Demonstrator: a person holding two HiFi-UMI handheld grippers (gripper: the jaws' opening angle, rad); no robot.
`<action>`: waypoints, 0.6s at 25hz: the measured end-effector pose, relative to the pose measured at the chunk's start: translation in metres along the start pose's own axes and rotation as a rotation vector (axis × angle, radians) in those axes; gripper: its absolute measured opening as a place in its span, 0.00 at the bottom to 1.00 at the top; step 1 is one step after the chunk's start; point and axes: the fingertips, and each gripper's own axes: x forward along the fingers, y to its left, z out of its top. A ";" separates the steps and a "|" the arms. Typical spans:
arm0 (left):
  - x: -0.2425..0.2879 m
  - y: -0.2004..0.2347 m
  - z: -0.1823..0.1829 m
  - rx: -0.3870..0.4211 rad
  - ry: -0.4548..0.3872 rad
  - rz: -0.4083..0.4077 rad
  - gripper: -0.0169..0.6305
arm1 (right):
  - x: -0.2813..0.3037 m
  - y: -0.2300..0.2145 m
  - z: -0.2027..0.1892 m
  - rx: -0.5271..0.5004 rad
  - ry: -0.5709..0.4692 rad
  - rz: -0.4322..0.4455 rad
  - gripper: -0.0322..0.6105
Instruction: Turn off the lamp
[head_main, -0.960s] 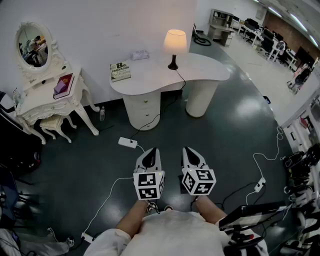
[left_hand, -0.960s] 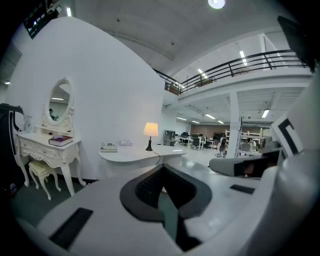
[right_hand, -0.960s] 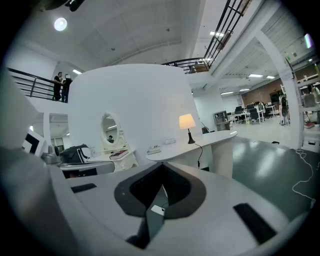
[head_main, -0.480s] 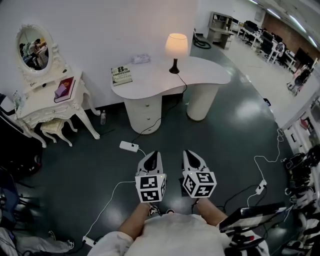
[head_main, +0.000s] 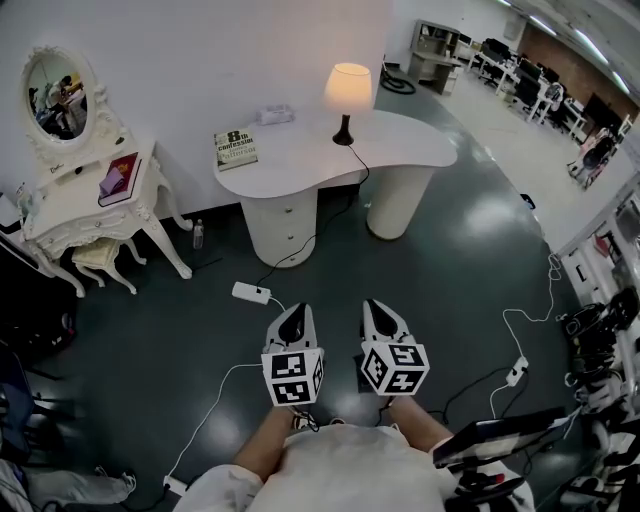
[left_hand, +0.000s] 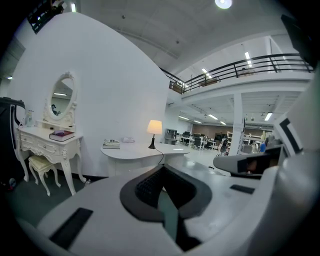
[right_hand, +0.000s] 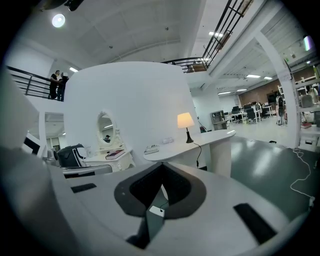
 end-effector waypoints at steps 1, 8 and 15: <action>0.003 0.001 0.000 0.002 0.002 -0.006 0.02 | 0.001 -0.002 0.000 0.006 -0.001 -0.009 0.05; 0.027 0.001 0.000 0.015 0.020 -0.034 0.02 | 0.012 -0.026 0.000 0.035 -0.004 -0.066 0.05; 0.081 -0.015 0.000 0.017 0.041 -0.011 0.02 | 0.049 -0.072 0.010 0.047 0.019 -0.051 0.05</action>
